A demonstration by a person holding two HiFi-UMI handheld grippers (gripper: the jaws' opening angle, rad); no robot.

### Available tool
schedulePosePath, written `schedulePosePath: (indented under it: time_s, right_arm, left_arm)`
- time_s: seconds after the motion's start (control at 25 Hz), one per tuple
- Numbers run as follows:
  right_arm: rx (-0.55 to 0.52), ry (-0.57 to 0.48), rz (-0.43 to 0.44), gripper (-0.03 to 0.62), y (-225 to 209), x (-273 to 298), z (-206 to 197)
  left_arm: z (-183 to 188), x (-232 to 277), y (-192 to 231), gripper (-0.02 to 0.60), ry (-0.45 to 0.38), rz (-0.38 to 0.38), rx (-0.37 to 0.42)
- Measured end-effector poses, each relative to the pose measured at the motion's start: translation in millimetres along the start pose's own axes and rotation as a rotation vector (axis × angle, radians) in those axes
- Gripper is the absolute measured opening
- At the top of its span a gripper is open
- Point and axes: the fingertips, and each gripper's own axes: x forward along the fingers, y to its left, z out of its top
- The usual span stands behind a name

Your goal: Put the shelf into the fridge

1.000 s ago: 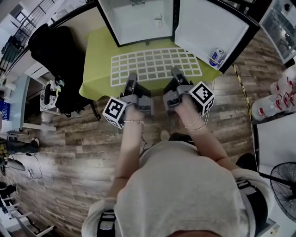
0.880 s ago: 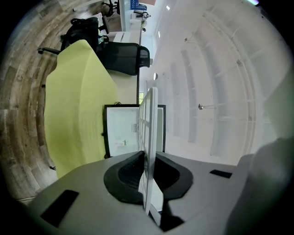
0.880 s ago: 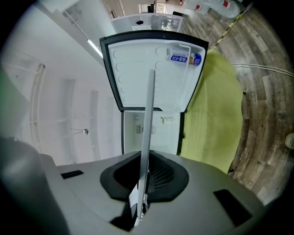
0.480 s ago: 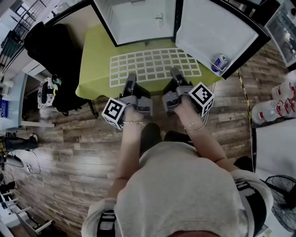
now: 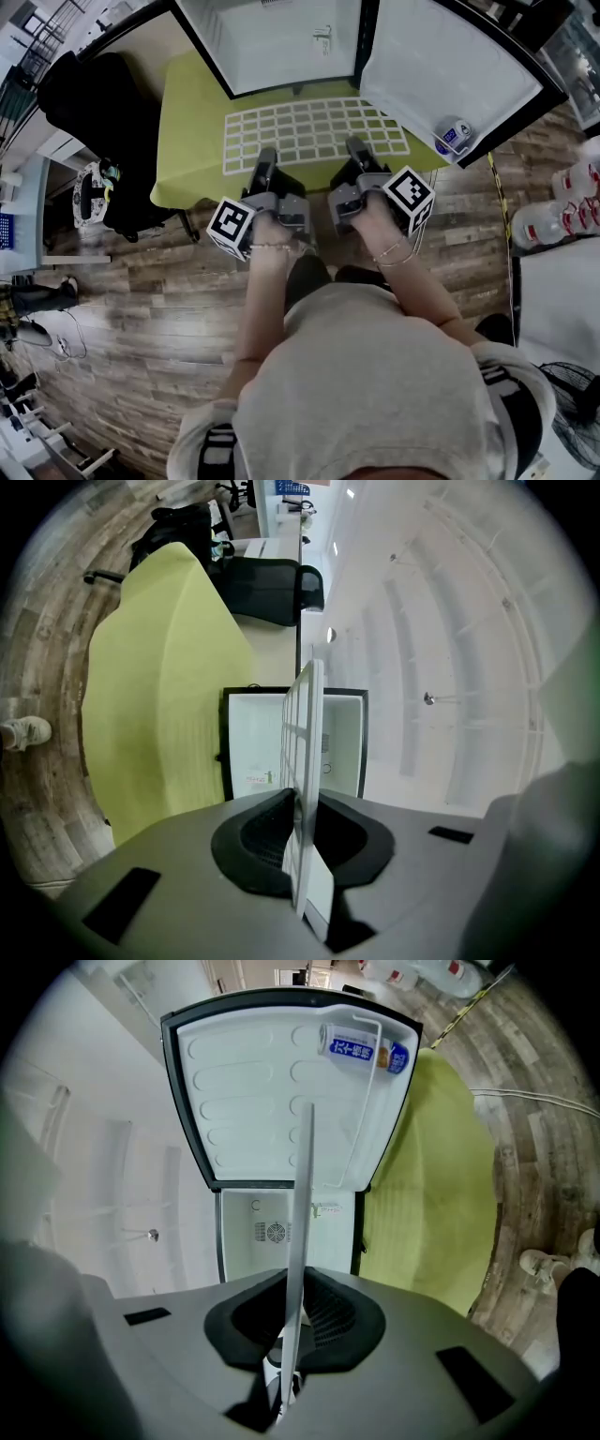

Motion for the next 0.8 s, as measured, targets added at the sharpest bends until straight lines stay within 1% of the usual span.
schedulePosePath:
  time_s: [0.12,0.36,0.56,0.68,0.8]
  right_arm:
    - [0.001,-0.002,-0.009,0.028,0,23,0]
    - [-0.019,-0.004,0.004,0.028,15,81,-1]
    - [-0.017,-0.033,0.025,0.028,22,117,3]
    - [-0.017,-0.051,0.026,0.028,24,137,2]
    - [-0.013,-0.076,0.022,0.028,28,161,6]
  left_arm:
    - [12,20,3,0.040,-0.002,0.002,-0.015]
    - [40,74,-5,0.038,0.017,-0.024,-0.047]
    - [57,111,-6,0.040,0.036,-0.042,-0.042]
    - [69,129,0,0.038,0.047,-0.029,-0.049]
    - [78,154,-1,0.038,0.077,-0.025,-0.043]
